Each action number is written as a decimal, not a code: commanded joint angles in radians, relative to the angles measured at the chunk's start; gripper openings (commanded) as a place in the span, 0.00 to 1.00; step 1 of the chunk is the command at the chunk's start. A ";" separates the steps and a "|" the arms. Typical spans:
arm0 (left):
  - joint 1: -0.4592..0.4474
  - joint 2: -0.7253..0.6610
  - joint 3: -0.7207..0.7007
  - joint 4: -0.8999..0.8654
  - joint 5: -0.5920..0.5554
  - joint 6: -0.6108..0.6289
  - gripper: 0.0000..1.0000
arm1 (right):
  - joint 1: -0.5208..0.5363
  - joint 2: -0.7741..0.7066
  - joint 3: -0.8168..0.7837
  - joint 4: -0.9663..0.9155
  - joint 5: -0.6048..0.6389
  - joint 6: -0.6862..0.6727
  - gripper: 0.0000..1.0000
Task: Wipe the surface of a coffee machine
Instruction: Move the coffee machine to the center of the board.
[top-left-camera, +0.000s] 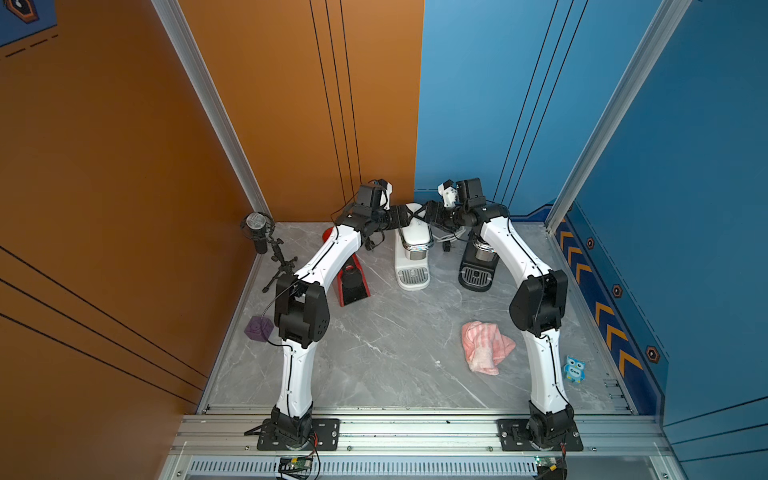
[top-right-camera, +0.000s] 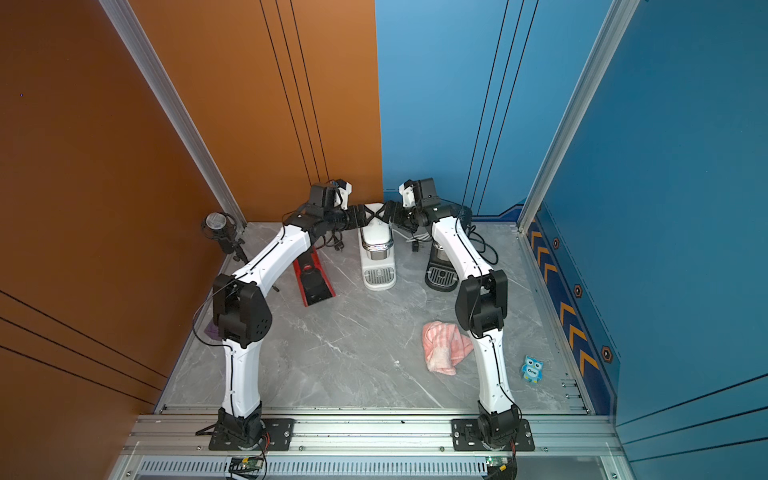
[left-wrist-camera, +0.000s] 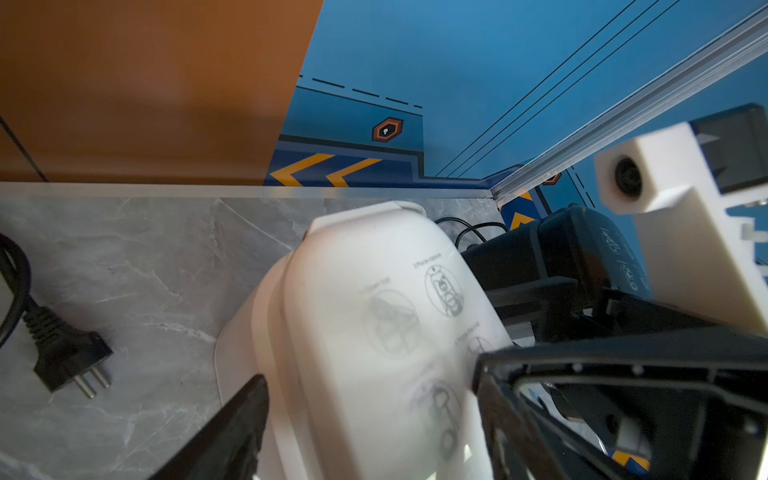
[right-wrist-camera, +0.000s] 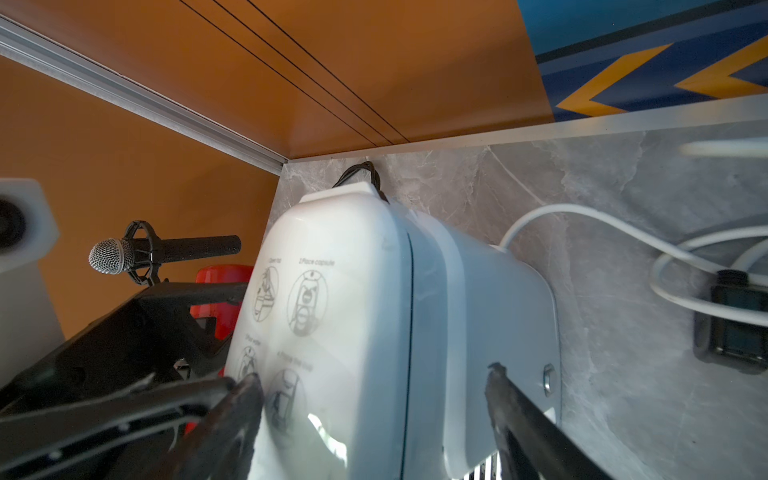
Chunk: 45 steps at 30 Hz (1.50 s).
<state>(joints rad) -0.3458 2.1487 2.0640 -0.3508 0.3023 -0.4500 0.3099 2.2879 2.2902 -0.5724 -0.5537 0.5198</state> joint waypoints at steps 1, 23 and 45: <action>0.025 0.065 0.086 -0.004 0.064 0.075 0.81 | -0.002 0.045 0.014 -0.035 -0.020 -0.035 0.85; 0.077 0.486 0.667 -0.002 0.616 0.170 0.77 | 0.006 0.018 -0.067 -0.034 -0.137 -0.065 0.84; -0.020 0.233 0.195 -0.004 0.586 0.292 0.69 | 0.035 -0.154 -0.333 0.014 -0.120 -0.078 0.82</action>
<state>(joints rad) -0.2794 2.4283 2.3501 -0.2634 0.8333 -0.2279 0.3050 2.1311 2.0209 -0.4995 -0.6758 0.4595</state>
